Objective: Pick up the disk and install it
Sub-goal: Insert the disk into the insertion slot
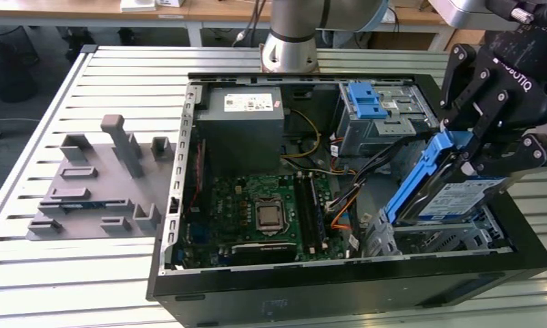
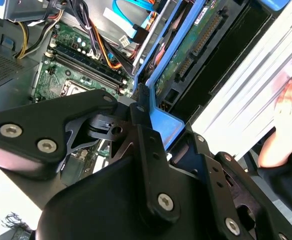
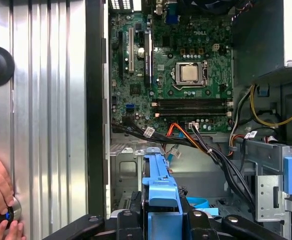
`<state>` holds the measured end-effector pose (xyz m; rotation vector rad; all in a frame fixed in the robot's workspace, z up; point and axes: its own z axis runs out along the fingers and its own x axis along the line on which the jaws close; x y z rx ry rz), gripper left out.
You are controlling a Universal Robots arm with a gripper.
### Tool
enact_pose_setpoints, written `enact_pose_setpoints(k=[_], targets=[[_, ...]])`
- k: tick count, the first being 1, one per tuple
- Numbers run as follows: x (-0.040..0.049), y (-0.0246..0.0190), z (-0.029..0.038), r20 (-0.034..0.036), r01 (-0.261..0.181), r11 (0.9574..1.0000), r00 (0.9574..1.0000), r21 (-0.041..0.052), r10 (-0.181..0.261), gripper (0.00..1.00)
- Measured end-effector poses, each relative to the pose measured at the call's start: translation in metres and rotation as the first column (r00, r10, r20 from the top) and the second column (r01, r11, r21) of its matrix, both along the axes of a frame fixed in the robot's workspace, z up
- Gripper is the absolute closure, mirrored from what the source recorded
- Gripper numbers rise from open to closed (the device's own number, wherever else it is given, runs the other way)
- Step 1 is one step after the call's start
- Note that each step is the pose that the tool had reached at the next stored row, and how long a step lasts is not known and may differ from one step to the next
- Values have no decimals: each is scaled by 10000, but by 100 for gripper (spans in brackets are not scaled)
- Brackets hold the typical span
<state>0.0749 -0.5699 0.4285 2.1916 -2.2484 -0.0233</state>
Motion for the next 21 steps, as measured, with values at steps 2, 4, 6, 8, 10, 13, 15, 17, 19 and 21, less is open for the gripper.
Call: enact_pose_setpoints(k=[2,4,6,8,10,13,15,17,19,21], targets=[[0,0,-10,0,0,10000,10000,1,0,64],[0,0,-20,0,0,10000,10000,1,0,64],[0,0,-25,0,0,10000,10000,0,0,64],[0,0,-31,0,0,10000,10000,2,0,64],[0,0,-39,0,0,10000,10000,1,0,64],[0,0,-55,0,0,10000,10000,1,0,64],[0,-1,-68,0,0,10000,10000,1,0,64],[0,-1,-83,0,0,10000,10000,1,0,64],[0,-1,-96,0,0,10000,10000,1,0,64],[0,-1,-99,0,0,10000,10000,0,0,64]])
